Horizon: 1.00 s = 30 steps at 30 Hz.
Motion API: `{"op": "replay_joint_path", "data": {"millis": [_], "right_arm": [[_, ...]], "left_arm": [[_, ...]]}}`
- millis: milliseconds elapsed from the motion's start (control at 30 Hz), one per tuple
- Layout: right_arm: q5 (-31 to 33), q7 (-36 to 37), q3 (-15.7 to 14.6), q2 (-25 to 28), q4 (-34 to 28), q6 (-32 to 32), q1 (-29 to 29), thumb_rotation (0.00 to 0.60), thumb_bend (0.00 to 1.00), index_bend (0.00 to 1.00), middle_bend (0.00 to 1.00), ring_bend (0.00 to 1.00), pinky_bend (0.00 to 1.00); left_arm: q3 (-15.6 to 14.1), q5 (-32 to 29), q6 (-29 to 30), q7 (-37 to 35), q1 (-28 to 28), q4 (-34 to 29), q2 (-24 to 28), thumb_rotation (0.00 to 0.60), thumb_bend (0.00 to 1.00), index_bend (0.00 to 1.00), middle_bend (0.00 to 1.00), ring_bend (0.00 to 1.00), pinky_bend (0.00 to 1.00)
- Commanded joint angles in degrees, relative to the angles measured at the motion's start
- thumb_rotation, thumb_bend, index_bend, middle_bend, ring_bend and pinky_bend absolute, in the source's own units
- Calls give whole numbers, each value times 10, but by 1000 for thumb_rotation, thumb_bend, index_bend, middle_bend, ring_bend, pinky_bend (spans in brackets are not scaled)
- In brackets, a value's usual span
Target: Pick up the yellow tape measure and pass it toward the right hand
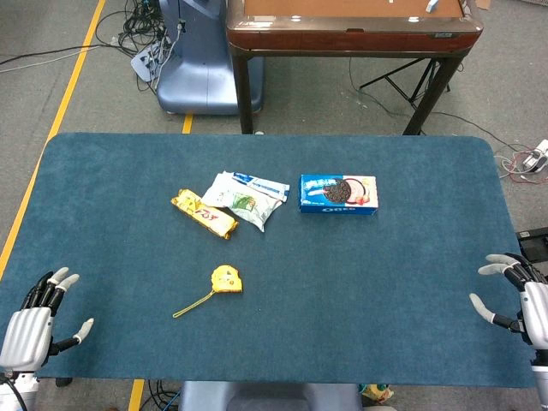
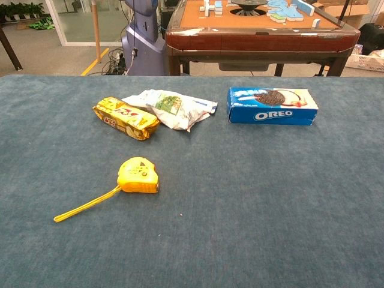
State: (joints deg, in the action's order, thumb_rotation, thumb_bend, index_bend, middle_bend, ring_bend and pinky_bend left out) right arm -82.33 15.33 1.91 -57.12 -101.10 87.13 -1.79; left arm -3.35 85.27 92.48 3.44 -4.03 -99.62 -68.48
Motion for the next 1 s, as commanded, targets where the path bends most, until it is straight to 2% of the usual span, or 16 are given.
{"op": "replay_joint_path", "data": {"millis": [33, 267, 567, 800, 1000], "right_arm": [[-4, -2, 3, 1, -4, 4, 2, 600, 341, 406, 269, 159, 178], [-4, -7, 23, 16, -18, 12, -1, 600, 341, 405, 269, 159, 178], [6, -36, 48, 46, -48, 10, -12, 600, 341, 405, 269, 159, 178], [11, -37, 48, 50, -54, 1, -12, 600, 341, 405, 269, 159, 178], [13, -37, 48, 51, -53, -1, -9, 600, 341, 405, 269, 159, 178]], "left_arm": [[1, 3, -3, -1, 1, 0, 0, 600, 261, 174, 96, 36, 97], [11, 25, -37, 3, -20, -4, 3, 600, 260, 181, 106, 48, 97], [34, 51, -173, 30, -116, -7, 5, 600, 261, 183, 108, 54, 97], [51, 35, -277, 60, -185, 0, -30, 600, 261, 157, 108, 54, 97], [75, -39, -348, 130, -230, -1, -66, 600, 260, 127, 108, 53, 96]]}}
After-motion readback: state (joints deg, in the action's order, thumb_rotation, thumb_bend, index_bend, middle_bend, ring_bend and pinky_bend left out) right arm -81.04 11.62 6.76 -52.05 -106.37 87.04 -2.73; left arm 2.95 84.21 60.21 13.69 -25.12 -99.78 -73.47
